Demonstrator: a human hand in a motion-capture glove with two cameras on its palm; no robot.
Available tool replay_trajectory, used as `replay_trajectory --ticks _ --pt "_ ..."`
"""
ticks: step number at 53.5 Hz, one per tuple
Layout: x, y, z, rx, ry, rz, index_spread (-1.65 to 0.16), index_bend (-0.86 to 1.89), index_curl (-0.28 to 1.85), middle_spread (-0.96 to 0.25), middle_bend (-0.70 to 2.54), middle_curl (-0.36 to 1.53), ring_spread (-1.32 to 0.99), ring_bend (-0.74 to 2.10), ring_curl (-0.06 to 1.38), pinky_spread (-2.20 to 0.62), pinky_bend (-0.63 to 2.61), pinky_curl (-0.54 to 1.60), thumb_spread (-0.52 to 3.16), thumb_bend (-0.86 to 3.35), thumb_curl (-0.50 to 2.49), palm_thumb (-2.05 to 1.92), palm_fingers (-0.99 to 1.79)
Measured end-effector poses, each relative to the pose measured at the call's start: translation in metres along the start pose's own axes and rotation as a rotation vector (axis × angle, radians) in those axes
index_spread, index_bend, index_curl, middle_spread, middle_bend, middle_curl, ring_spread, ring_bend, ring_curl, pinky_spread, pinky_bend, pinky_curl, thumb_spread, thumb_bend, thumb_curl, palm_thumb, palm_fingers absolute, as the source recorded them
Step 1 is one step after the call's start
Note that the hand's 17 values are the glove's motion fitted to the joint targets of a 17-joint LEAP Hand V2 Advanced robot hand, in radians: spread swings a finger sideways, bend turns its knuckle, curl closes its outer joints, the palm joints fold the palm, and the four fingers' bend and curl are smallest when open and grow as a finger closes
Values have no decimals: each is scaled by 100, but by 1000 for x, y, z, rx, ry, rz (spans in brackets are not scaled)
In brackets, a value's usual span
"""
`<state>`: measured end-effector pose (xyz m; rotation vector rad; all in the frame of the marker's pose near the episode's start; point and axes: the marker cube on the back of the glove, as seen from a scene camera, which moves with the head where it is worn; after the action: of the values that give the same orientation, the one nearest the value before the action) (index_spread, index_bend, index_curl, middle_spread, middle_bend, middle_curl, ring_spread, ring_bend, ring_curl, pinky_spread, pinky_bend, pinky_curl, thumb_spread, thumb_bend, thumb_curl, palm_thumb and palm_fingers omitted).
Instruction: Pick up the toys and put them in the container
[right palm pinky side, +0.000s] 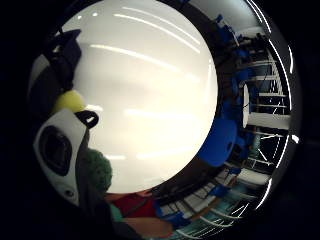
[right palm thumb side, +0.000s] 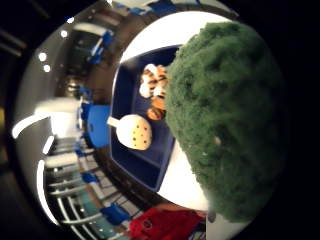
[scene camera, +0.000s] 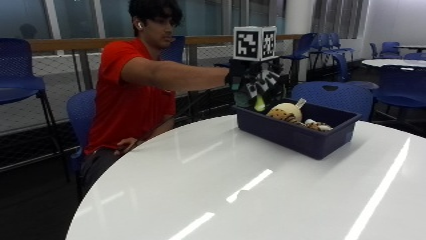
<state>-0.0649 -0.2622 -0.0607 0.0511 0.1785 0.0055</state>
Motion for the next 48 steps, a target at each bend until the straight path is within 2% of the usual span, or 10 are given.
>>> replay_trajectory --ticks 14,18,24,30,34,36,37,39,44,48 --pt "-142 9 -52 85 22 -311 -45 35 68 -48 67 80 -54 81 55 -45 101 43 64 17 101 68 103" --pt "-173 6 -60 96 6 -240 -45 33 72 -49 66 82 -54 81 55 -45 101 43 62 17 104 67 102" --pt "-197 1 -62 129 5 -252 -46 30 78 -49 65 86 -54 81 55 -45 102 43 61 16 107 67 101" --pt "-199 3 -52 109 31 -393 -47 26 84 -50 62 87 -54 80 55 -45 102 43 61 15 110 66 96" --pt "-199 -4 -39 17 26 -254 -46 20 87 -50 55 86 -52 74 54 -45 104 44 64 12 110 62 80" --pt "-198 -7 -31 -35 15 -190 -46 11 86 -49 42 82 -48 73 54 -44 113 46 71 10 108 59 60" --pt "-198 -8 -26 -58 8 -175 -44 9 84 -46 39 81 -44 58 50 -39 116 47 79 7 106 51 34" --pt "-198 -7 -18 -96 2 -186 -43 15 85 -41 29 78 -38 52 52 -33 121 50 88 1 101 40 11" --pt "-187 -8 2 -137 85 -212 -41 10 74 -28 13 68 -26 39 44 -18 127 48 103 -5 89 26 -13" --pt "-176 -10 12 -151 94 -176 -38 11 67 -20 10 61 -17 30 39 -9 128 45 110 -6 80 17 -19"
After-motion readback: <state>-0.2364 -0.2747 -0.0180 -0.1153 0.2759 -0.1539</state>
